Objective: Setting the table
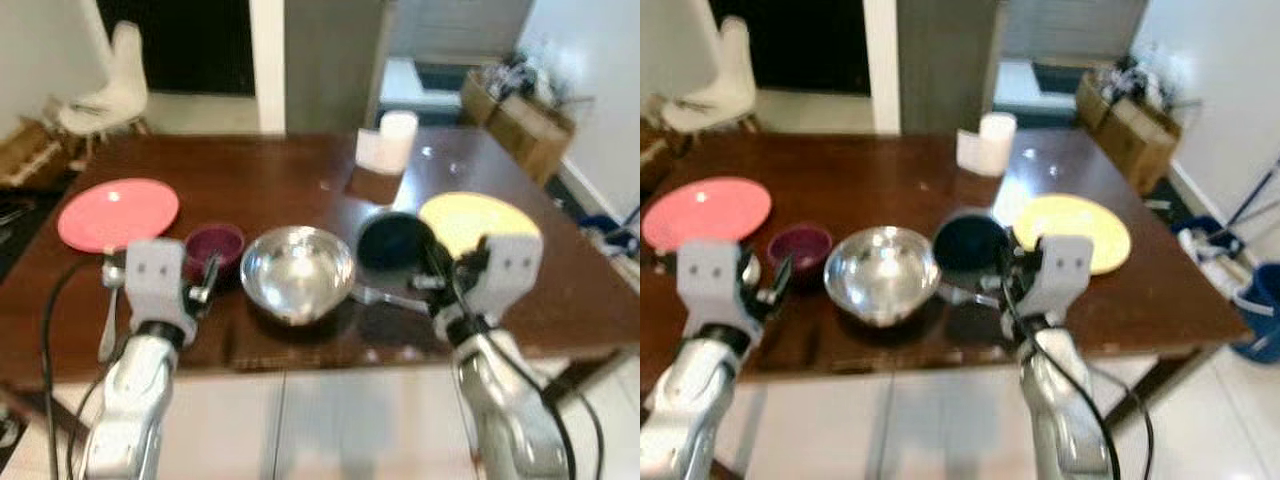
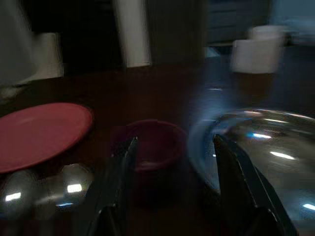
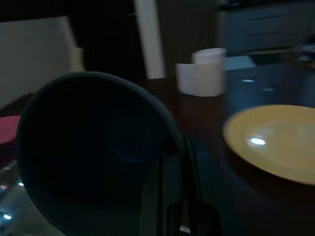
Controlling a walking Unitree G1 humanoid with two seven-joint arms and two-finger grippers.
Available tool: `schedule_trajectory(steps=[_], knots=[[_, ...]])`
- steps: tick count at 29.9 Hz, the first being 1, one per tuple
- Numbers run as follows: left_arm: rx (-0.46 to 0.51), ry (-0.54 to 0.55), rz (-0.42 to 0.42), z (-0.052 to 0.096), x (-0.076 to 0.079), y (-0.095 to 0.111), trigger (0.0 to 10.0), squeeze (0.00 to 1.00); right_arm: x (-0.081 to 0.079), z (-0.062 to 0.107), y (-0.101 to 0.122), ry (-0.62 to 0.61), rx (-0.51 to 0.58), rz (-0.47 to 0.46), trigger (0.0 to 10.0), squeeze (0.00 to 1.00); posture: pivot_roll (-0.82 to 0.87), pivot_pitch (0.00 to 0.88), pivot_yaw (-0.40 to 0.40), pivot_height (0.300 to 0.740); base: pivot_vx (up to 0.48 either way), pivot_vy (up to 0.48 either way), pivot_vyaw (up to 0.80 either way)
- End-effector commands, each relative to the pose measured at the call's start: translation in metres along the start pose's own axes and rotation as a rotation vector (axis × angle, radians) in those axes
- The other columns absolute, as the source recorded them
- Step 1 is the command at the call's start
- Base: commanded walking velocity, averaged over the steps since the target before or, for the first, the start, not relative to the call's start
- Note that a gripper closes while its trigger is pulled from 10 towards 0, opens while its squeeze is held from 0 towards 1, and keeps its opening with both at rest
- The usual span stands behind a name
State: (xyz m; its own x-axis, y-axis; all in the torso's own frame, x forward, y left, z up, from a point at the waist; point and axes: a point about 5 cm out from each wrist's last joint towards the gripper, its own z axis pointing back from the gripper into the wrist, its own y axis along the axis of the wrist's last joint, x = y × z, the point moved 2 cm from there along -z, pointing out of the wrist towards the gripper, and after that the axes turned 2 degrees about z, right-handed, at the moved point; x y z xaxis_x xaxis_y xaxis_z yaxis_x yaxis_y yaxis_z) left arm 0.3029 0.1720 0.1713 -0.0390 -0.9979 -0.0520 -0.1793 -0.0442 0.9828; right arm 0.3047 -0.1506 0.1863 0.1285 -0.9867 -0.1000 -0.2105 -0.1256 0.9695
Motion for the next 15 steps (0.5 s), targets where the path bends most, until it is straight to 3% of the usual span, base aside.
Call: schedule_trajectory(steps=[1, 10, 15], knots=[[-0.013, -0.003, -0.006, 0.0003, 0.0002, -0.0025, 10.0, 0.0, 0.0024, 0.0019, -0.0012, -0.013, -0.001, 0.002, 10.0, 0.0, -0.08, 0.0, 0.018, 0.74, -0.345, 0.0, 0.0], [-0.014, -0.004, -0.005, 0.0006, 0.0008, -0.0025, 10.0, 0.0, 0.0032, 0.0019, -0.0023, -0.016, -0.005, 0.005, 10.0, 0.0, -0.07, 0.0, 0.018, 0.74, -0.341, 0.0, 0.0], [-0.013, -0.003, -0.007, 0.0007, 0.0009, -0.0026, 10.0, 0.0, 0.0031, 0.0018, -0.0029, -0.017, -0.007, 0.003, 10.0, 0.0, -0.07, 0.0, 0.019, 0.74, 0.0, 0.0, 0.0]])
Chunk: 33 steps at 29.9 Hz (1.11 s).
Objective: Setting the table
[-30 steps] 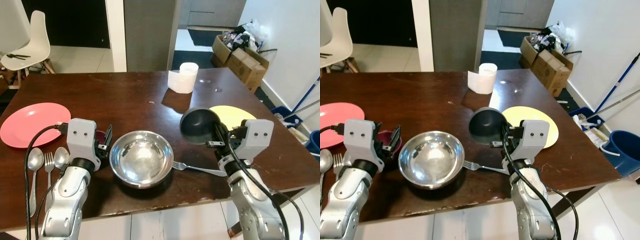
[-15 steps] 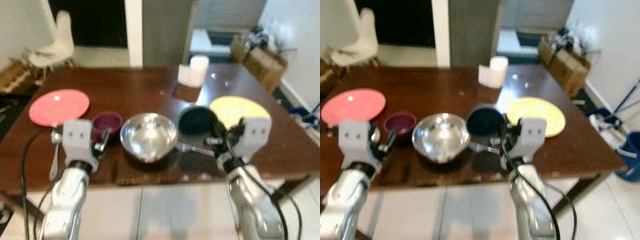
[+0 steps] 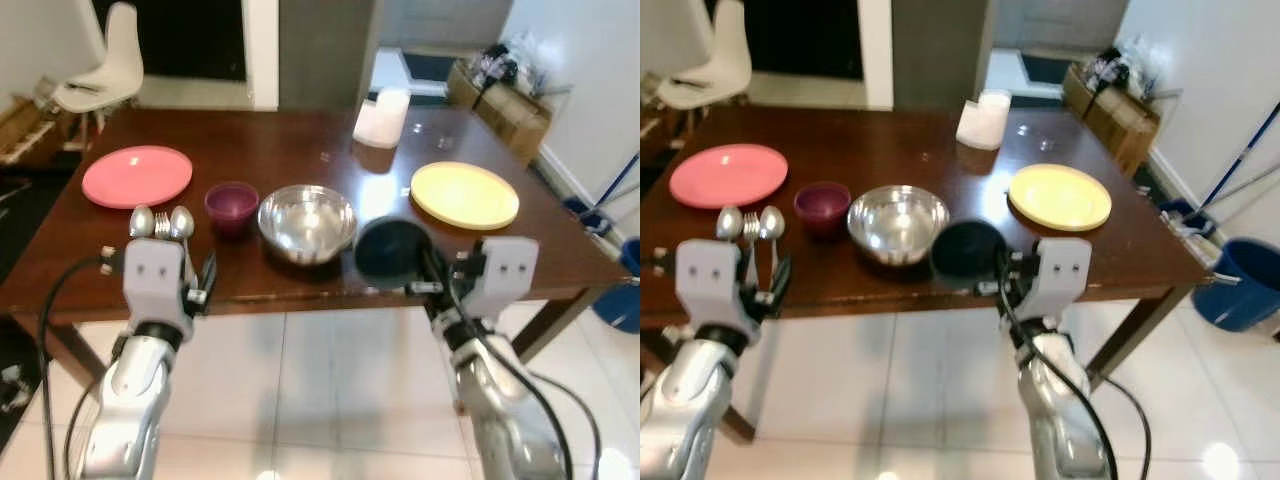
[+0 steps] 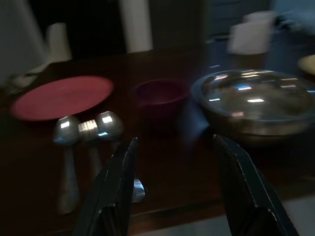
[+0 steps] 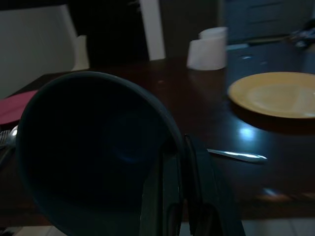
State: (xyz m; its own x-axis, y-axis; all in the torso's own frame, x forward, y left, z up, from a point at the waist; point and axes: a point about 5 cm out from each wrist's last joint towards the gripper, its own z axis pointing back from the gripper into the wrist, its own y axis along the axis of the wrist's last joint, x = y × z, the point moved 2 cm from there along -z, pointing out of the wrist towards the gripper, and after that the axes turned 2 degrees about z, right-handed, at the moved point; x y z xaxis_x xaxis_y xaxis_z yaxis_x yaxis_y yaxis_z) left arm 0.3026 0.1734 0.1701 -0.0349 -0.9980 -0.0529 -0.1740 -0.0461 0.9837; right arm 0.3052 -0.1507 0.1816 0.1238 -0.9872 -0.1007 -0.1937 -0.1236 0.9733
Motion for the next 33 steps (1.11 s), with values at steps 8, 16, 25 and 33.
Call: schedule_trajectory(steps=[8, 16, 25, 33], knots=[[-0.027, -0.017, 0.007, -0.0005, 0.0044, -0.004, 10.0, 0.0, 0.0029, 0.0006, 0.0007, -0.017, 0.004, -0.004, 10.0, 0.0, -0.08, 0.0, 0.019, 0.74, 0.0, 0.0, -0.4], [-0.045, -0.038, 0.02, 0.0009, 0.0094, -0.0069, 10.0, 0.0, 0.0045, 0.0002, -0.0002, -0.022, -0.002, -0.018, 10.0, 0.0, -0.08, 0.0, 0.017, 0.74, 0.0, 0.0, -0.8], [-0.05, -0.034, 0.026, 0.0011, 0.0091, -0.0076, 10.0, 0.0, 0.0042, 0.0004, -0.0002, -0.021, -0.003, -0.018, 10.0, 0.0, -0.08, 0.0, 0.017, 0.74, 0.0, 0.0, -0.8], [-0.054, -0.033, 0.028, 0.0003, 0.0094, -0.0082, 10.0, 0.0, 0.0042, 0.0002, 0.0009, -0.02, -0.002, -0.019, 10.0, 0.0, -0.08, 0.0, 0.018, 0.74, 0.0, 0.0, -0.8]])
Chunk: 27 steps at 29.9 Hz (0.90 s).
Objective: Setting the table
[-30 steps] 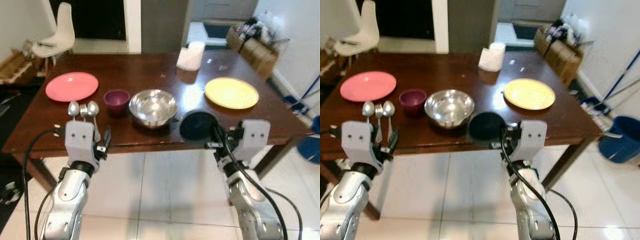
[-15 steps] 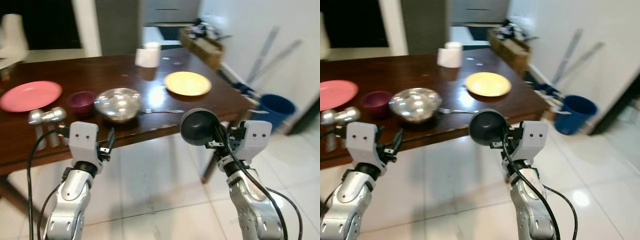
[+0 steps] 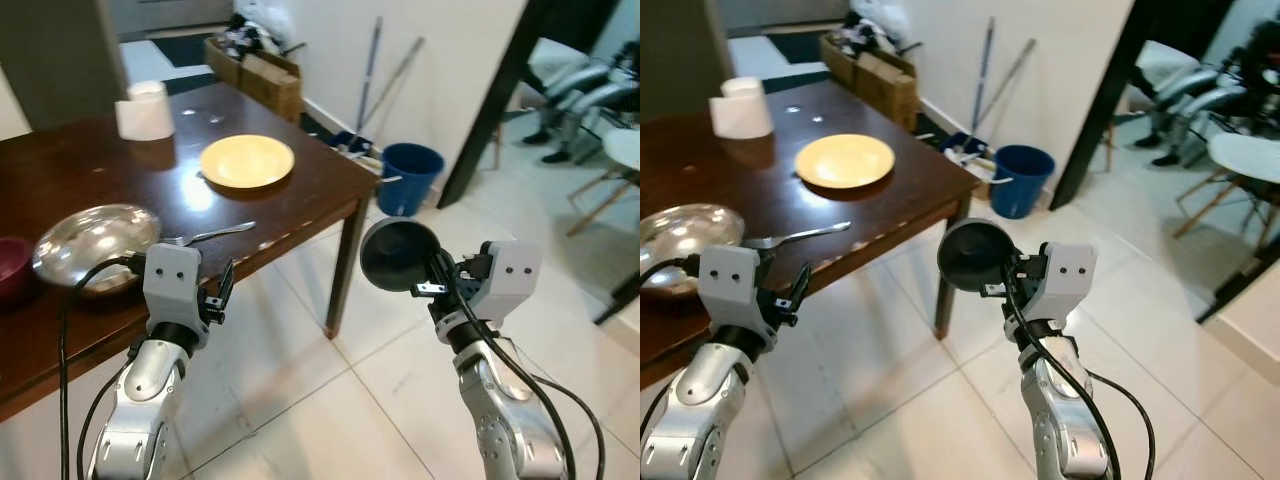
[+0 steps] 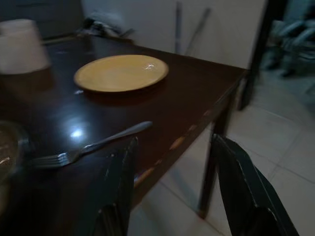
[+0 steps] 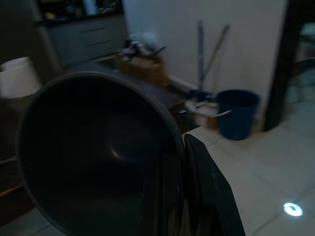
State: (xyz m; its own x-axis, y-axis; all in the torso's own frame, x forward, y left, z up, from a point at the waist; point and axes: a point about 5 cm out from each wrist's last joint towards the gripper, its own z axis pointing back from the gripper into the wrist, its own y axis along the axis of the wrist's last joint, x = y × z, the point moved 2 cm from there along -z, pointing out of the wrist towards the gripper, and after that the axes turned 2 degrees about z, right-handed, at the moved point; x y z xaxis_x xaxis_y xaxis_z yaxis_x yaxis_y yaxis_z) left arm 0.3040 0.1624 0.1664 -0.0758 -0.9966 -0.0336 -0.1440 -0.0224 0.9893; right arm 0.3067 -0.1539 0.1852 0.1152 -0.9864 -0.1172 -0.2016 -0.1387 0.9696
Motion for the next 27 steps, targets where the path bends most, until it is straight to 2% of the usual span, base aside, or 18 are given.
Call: schedule_trajectory(steps=[1, 27], knots=[[-0.026, 0.004, 0.003, 0.0014, -0.0015, -0.0051, 10.0, 0.0, 0.0013, 0.0021, -0.0026, -0.008, -0.012, -0.004, 10.0, 0.0, -0.08, 0.0, 0.017, 0.74, 0.0, 0.0, -0.8], [-0.022, 0.0, 0.005, -0.0003, -0.0008, -0.0047, 10.0, 0.0, 0.0002, 0.0018, -0.0021, -0.009, -0.011, -0.006, 10.0, 0.0, -0.08, 0.0, 0.022, 0.74, 0.0, 0.0, -0.8]])
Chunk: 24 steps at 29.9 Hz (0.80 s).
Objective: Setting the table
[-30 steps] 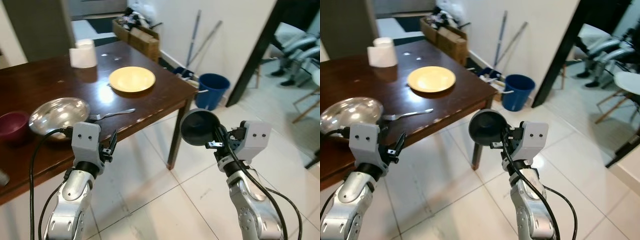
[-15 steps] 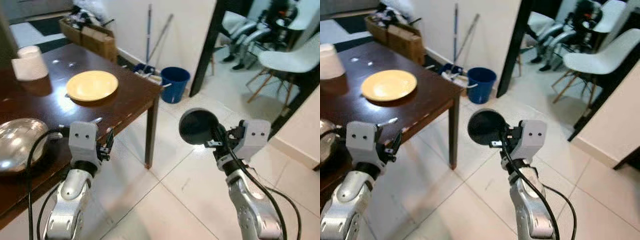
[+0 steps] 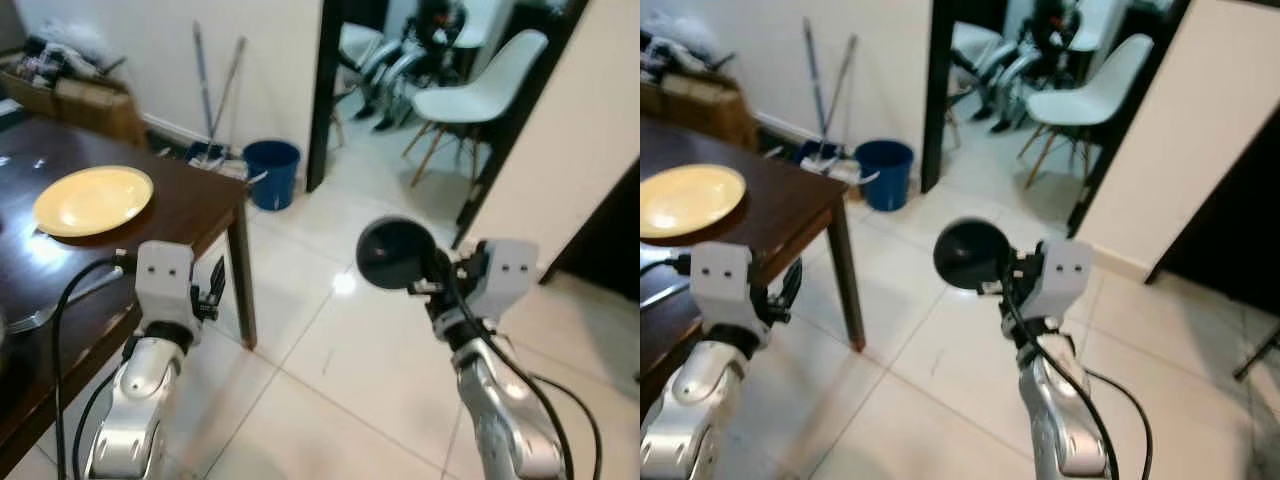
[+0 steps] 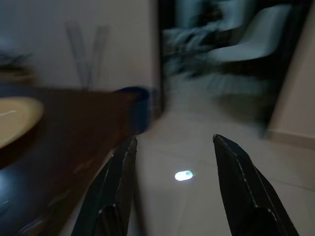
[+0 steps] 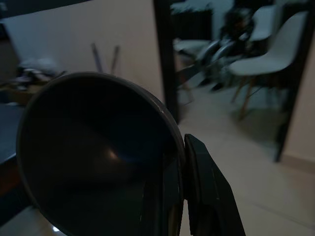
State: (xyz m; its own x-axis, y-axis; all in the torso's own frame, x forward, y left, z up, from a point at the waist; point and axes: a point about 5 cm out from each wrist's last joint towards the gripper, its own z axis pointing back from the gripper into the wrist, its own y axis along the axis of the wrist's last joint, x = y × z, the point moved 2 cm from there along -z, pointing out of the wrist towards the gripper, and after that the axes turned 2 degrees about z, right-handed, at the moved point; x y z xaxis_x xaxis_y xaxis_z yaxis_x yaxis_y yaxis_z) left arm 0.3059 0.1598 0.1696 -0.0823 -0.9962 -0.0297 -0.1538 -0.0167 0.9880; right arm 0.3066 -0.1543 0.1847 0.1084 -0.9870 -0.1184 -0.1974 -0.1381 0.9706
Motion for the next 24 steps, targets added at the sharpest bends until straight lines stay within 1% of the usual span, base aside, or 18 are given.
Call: schedule_trajectory(steps=[1, 24], knots=[[-0.032, 0.006, 0.001, 0.0021, -0.003, -0.0075, 10.0, 0.0, -0.0001, 0.0015, -0.0017, -0.002, -0.007, -0.006, 10.0, 0.0, -0.08, 0.0, 0.021, 0.74, 0.0, 0.0, -0.8], [-0.027, 0.0, 0.008, 0.0012, -0.0008, -0.0066, 10.0, 0.0, -0.0003, 0.0016, -0.0023, 0.0, -0.009, -0.005, 10.0, 0.0, -0.08, 0.0, 0.021, 0.74, 0.0, 0.0, -0.8]])
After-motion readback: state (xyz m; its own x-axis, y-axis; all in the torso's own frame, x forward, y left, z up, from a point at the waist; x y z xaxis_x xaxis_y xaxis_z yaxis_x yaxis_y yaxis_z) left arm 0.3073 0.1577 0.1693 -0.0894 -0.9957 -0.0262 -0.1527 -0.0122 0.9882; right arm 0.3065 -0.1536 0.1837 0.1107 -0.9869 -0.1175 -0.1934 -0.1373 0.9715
